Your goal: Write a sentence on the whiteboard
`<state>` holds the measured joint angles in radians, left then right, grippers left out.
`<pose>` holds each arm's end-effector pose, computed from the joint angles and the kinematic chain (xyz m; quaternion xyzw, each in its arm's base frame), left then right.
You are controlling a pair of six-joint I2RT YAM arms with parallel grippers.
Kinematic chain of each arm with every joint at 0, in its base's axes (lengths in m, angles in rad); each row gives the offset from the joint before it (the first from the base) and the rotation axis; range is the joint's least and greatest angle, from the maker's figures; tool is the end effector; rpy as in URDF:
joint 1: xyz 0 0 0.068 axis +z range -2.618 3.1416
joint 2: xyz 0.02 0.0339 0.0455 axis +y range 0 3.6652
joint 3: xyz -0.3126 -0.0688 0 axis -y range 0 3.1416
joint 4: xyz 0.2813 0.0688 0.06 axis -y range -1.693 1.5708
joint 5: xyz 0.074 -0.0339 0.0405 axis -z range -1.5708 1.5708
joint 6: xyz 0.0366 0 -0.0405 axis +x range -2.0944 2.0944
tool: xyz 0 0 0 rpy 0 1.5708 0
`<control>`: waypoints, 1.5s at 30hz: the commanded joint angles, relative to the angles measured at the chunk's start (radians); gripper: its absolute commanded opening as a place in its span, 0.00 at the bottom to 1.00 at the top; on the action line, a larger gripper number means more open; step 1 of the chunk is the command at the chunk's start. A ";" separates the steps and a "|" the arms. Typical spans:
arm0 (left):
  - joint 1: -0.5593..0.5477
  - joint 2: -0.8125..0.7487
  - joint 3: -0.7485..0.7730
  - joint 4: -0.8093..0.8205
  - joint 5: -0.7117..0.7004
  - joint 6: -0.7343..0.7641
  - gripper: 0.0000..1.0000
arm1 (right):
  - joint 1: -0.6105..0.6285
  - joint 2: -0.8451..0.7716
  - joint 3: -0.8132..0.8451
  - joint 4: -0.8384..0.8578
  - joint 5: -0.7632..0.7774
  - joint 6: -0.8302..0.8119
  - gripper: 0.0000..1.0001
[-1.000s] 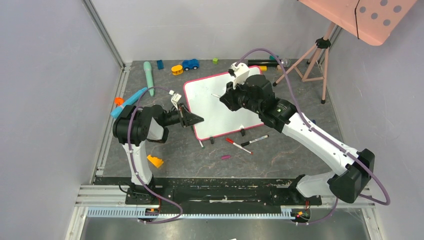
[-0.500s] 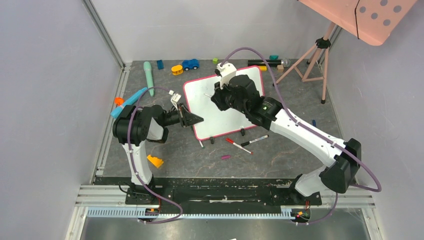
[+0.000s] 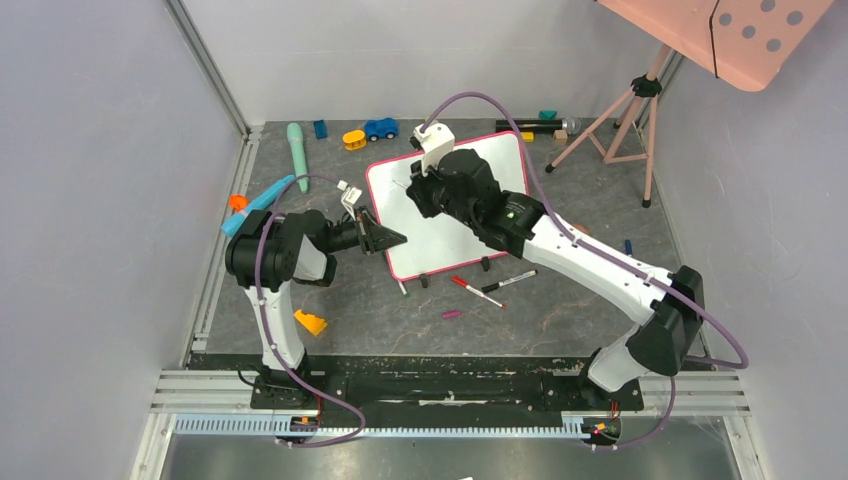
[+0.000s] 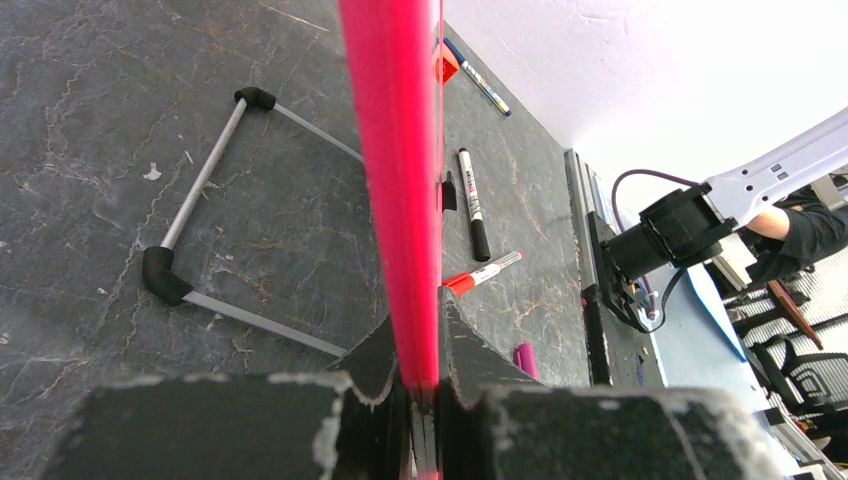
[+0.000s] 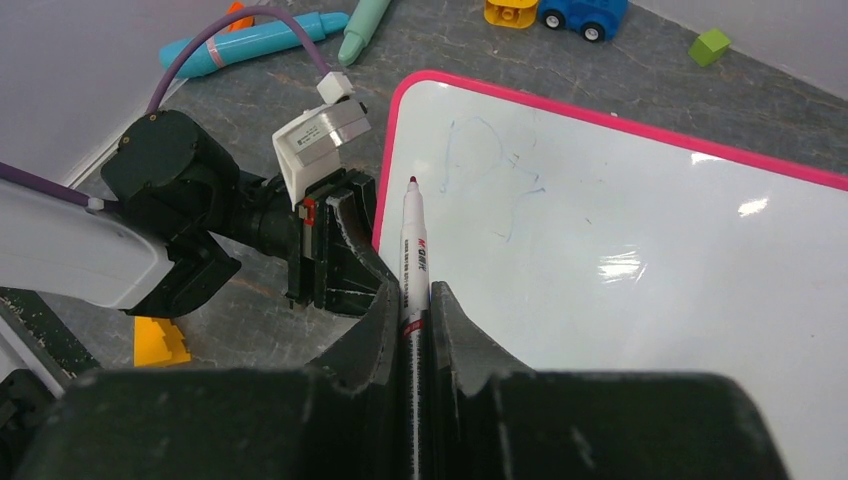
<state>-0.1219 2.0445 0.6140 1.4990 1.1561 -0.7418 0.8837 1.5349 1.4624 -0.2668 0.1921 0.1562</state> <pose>0.3432 -0.0758 0.1276 0.2060 0.6662 -0.5949 0.3999 0.2574 0.3028 0.4288 -0.2373 0.7791 0.2177 0.5378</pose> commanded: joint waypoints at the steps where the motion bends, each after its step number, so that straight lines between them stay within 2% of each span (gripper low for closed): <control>1: 0.030 0.049 -0.007 0.058 -0.060 0.155 0.02 | 0.019 0.028 0.071 0.066 0.043 -0.036 0.00; 11: 0.031 0.049 -0.008 0.058 -0.055 0.155 0.02 | 0.028 0.111 0.143 0.057 0.033 -0.060 0.00; 23: 0.031 0.044 -0.016 0.058 -0.058 0.162 0.02 | 0.028 0.209 0.239 -0.010 0.122 -0.071 0.00; 45: 0.031 0.039 -0.022 0.058 -0.059 0.168 0.02 | 0.024 0.294 0.270 0.014 0.165 -0.102 0.00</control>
<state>-0.1192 2.0464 0.6140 1.5002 1.1599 -0.7433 0.9062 1.8248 1.6794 -0.2787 0.3241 0.0719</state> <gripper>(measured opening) 0.121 0.118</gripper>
